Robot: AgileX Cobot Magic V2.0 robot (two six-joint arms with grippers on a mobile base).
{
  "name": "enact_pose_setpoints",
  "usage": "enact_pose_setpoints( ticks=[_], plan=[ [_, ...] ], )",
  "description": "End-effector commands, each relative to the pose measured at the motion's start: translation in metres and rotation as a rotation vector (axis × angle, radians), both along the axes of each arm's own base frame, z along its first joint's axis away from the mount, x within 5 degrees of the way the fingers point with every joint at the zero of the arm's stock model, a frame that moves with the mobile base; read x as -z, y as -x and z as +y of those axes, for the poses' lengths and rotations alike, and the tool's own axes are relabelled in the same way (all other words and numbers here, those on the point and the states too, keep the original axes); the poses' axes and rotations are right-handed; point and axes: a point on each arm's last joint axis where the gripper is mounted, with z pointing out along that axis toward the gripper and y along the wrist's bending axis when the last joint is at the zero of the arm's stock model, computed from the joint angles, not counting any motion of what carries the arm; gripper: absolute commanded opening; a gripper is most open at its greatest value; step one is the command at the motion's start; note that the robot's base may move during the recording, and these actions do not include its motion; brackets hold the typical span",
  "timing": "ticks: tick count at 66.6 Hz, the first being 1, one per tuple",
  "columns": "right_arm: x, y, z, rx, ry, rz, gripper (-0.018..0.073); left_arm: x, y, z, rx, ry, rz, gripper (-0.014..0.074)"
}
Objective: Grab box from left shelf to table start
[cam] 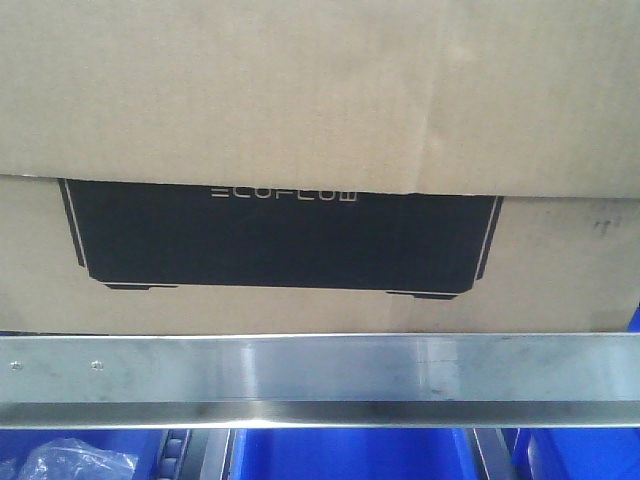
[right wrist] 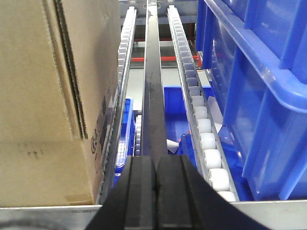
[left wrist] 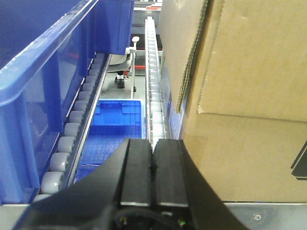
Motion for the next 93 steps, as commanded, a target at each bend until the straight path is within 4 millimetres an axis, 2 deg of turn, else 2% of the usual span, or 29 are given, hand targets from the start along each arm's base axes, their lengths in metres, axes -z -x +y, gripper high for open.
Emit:
enact_pose_setpoints(
  ticks=[1,32,51,61,77,93],
  plan=[
    [-0.008,0.000,-0.001,0.011,0.013,-0.091,0.0057,-0.011,0.002,0.001,-0.008,0.022,-0.112,-0.0099],
    [-0.008,0.000,-0.001,0.011,0.013,-0.091,0.0057,-0.011,0.002,0.001,-0.008,0.022,-0.112,-0.0099],
    [-0.008,0.000,-0.001,0.011,0.013,-0.091,0.0057,-0.019,0.003,0.002,-0.016,0.071,-0.203,-0.0099],
    [-0.008,0.000,-0.001,0.011,0.013,-0.091,0.0057,-0.038,0.007,0.004,-0.017,0.140,-0.267,-0.0099],
    [-0.008,0.000,-0.001,0.011,0.013,-0.092,0.0057,-0.091,0.024,0.003,0.009,0.134,-0.332,-0.0097],
    [-0.008,0.000,-0.001,0.011,0.013,-0.092,0.0057,-0.116,0.037,0.004,0.014,0.100,-0.365,-0.0085]
  ],
)
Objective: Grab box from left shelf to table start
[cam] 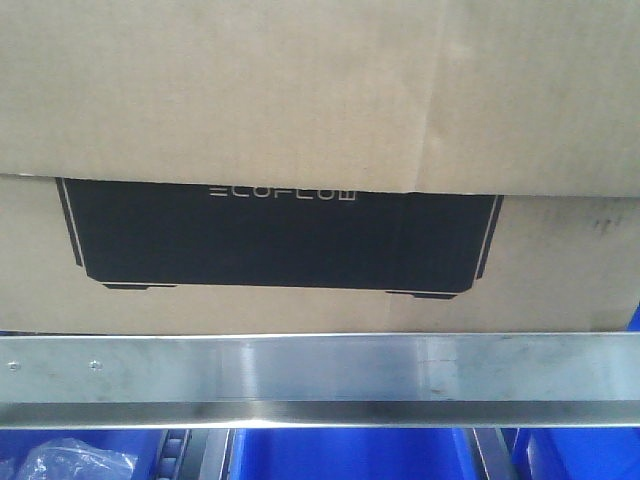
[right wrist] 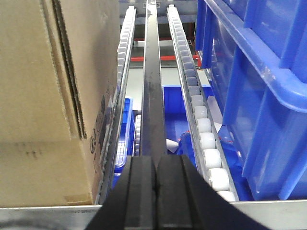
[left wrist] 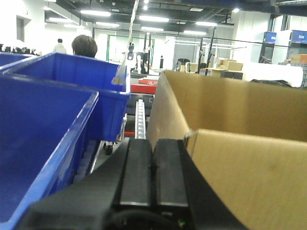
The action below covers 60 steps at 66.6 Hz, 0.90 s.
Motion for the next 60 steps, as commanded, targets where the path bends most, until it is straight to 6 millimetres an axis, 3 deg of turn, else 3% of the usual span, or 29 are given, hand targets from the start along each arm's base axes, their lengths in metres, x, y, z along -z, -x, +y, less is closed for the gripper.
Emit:
enact_pose_setpoints(
  ticks=[1,6,16,20,30,39,50,60],
  plan=[
    [-0.008,0.000,-0.001,0.011,0.013,-0.092,0.0057,-0.022,0.012,0.002,-0.003,0.021,-0.118,-0.0081],
    [-0.008,0.000,-0.001,0.011,0.013,-0.092,0.0057,-0.026,0.014,0.002,-0.003,0.022,-0.131,-0.0016],
    [-0.008,0.000,-0.001,0.011,0.013,-0.092,0.0057,-0.035,0.019,0.002,0.001,0.021,-0.135,0.0232],
    [-0.008,0.000,-0.001,0.011,0.013,-0.092,0.0057,-0.039,0.021,0.002,0.004,0.019,-0.129,0.0283],
    [-0.008,0.000,-0.001,0.011,0.013,-0.092,0.0057,-0.059,0.020,0.001,0.014,0.008,-0.073,0.0281],
    [-0.008,0.000,-0.001,0.011,0.013,-0.092,0.0057,-0.093,0.013,-0.002,0.034,-0.016,0.060,0.0278],
    [-0.008,0.000,-0.001,0.011,0.013,-0.092,0.0057,-0.133,-0.023,-0.009,0.074,-0.059,0.359,0.0278],
    [-0.008,0.000,-0.001,0.011,0.013,-0.092,0.0057,-0.159,-0.057,-0.017,0.126,-0.081,0.456,0.0279]
  ],
)
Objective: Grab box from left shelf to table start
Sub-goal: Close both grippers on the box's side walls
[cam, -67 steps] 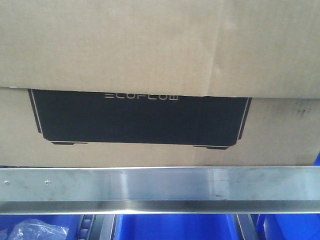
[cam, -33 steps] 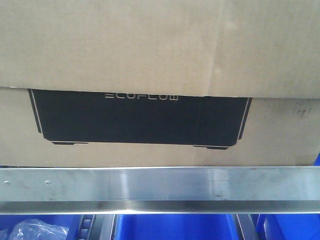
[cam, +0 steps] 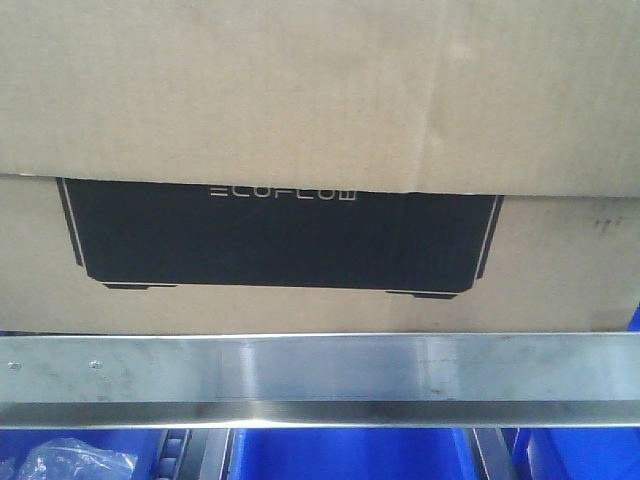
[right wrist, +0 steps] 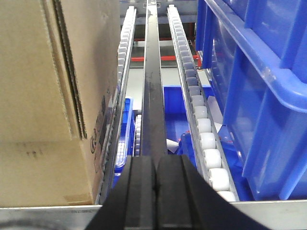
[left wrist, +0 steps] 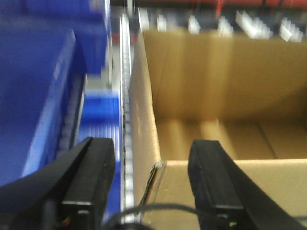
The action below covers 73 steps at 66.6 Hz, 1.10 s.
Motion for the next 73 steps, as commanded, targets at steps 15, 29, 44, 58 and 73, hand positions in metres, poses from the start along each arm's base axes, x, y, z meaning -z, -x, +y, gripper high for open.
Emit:
enact_pose_setpoints(
  ticks=[15,29,44,58,73],
  plan=[
    [-0.008,0.000,-0.001,0.011,0.013,-0.093,0.0057,-0.039,-0.079,-0.027,0.119,-0.035,0.223,0.0279],
    [-0.008,0.000,-0.001,0.011,0.013,-0.093,0.0057,-0.032,-0.136,-0.033,0.062,-0.103,0.402,0.0278],
    [-0.008,0.000,-0.001,0.012,0.013,-0.100,0.0057,-0.007,-0.185,-0.034,-0.029,-0.165,0.478,0.0278],
    [-0.018,0.002,-0.001,0.018,0.015,-0.170,0.0057,0.012,-0.206,-0.038,-0.032,-0.166,0.544,0.0279],
    [-0.063,0.012,0.000,0.006,0.017,-0.214,0.0178,0.013,-0.208,-0.038,-0.054,-0.138,0.555,0.0279]
  ],
)
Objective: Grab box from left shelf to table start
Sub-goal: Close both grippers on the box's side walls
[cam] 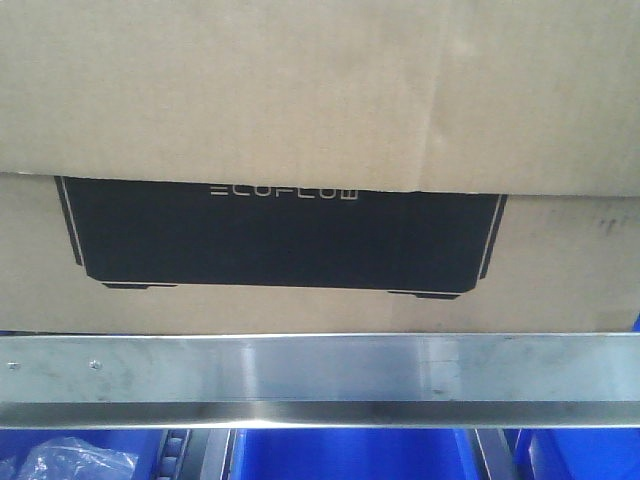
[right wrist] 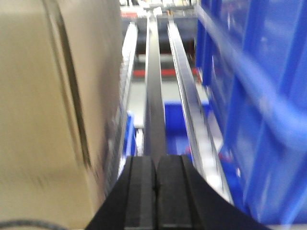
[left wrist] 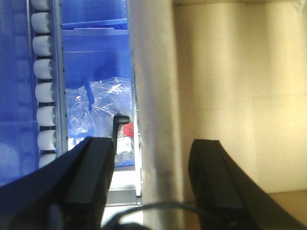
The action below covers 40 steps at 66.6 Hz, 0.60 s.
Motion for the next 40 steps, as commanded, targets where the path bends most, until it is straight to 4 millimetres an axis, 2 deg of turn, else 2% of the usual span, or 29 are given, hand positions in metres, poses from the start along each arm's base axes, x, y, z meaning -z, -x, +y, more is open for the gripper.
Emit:
enact_pose_setpoints(
  ticks=[1,10,12,25,28,40],
  plan=[
    [-0.040,0.009,0.000,0.005,0.014,-0.134,0.0209,-0.021,0.005,-0.001,-0.006,0.027,-0.106,0.0279],
    [-0.068,0.014,0.001,-0.003,0.015,-0.118,0.0589,-0.021,0.005,0.000,-0.006,0.022,-0.107,0.0279],
    [-0.074,0.013,0.001,-0.005,0.015,-0.109,0.0643,-0.021,0.005,0.000,-0.006,0.022,-0.107,0.0279],
    [-0.128,0.008,0.001,-0.011,0.017,-0.104,0.0592,-0.021,0.004,0.000,-0.006,0.022,-0.109,0.0279],
    [-0.147,0.006,0.002,-0.014,0.017,-0.099,0.0592,-0.021,0.004,0.000,-0.006,0.022,-0.111,0.0279],
    [-0.196,-0.024,0.005,-0.066,-0.019,0.083,0.0592,-0.021,0.004,0.000,-0.006,0.023,-0.113,0.0279]
  ],
)
